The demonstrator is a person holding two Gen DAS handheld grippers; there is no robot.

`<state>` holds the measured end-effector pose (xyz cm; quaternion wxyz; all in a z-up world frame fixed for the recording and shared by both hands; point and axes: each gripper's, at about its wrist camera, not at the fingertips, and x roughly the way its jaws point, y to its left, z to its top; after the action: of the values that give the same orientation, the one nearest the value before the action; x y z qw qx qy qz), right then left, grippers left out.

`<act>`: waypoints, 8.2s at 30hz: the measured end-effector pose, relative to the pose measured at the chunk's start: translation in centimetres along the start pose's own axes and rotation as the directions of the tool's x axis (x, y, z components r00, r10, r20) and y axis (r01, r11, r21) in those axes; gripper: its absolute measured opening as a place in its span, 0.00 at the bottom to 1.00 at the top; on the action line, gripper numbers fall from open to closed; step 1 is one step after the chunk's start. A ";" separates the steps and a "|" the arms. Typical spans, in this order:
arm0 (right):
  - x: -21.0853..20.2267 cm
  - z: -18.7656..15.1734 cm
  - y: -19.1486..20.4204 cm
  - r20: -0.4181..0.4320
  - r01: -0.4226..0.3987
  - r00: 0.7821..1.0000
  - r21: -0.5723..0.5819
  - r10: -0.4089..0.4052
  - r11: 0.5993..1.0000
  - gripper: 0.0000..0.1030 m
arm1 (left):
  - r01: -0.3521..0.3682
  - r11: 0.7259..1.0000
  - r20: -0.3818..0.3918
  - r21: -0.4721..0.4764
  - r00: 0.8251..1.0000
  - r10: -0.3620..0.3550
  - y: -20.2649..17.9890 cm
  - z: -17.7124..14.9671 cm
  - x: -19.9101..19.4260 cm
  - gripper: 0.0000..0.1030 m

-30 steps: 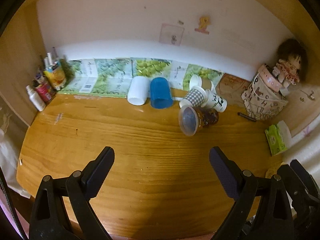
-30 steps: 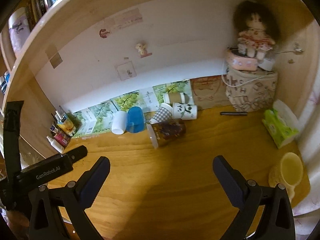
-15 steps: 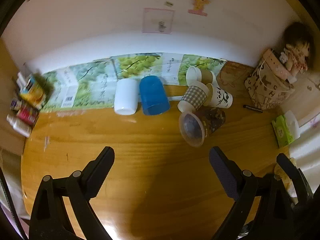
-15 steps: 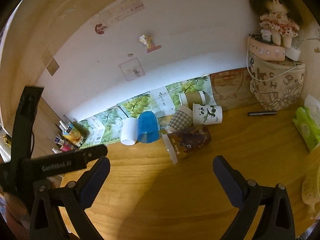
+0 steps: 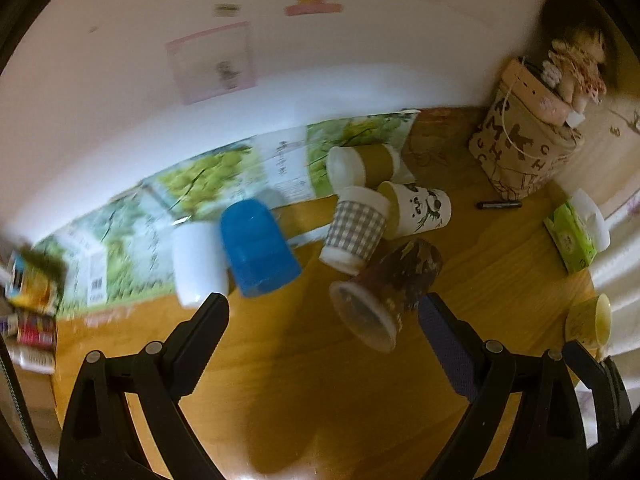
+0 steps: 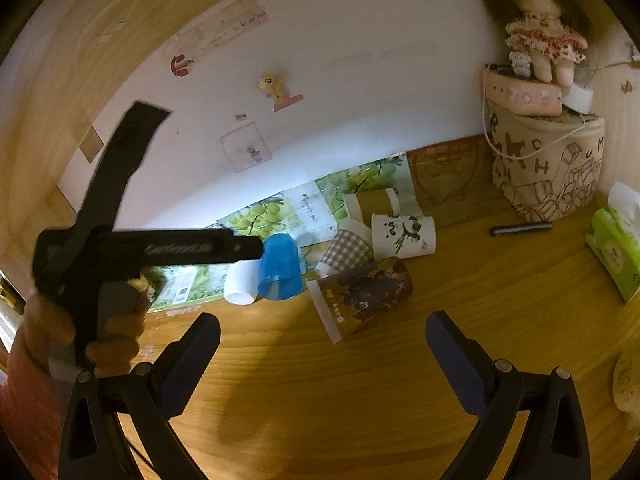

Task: Flip cup upright
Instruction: 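Move the left tool toward the gray plaid paper cup among the cups, then close the left gripper around the gray plaid cup, then lift the plaid cup with the left gripper and carry it away from the cups, then lower the plaid cup onto the desk and open the left gripper, then move the right tool to the plaid cup and close the right gripper on it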

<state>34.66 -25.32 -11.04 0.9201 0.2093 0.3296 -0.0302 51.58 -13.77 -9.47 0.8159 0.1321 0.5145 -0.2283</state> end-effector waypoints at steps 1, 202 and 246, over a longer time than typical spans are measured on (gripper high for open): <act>0.1 -0.1 -0.1 0.004 0.001 1.000 -0.004 -0.001 1.000 1.00 | 0.002 1.000 -0.006 0.016 1.000 -0.002 -0.3 0.4 0.5 0.94; -2.3 -12.2 -5.3 -0.421 -0.021 0.904 -0.230 -0.080 0.973 1.00 | -0.028 0.917 -0.221 -0.398 0.973 -0.067 -6.7 -24.8 2.7 0.74; -4.9 -16.8 -4.1 -0.443 -0.057 0.897 -0.142 -0.012 0.988 1.00 | -0.117 0.933 0.115 -0.341 0.980 0.165 -7.9 -33.8 -9.4 0.74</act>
<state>20.06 -22.68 -21.19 0.8347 0.1441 0.5288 0.0540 17.81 -3.12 -15.62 0.8752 0.0125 0.4756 -0.0875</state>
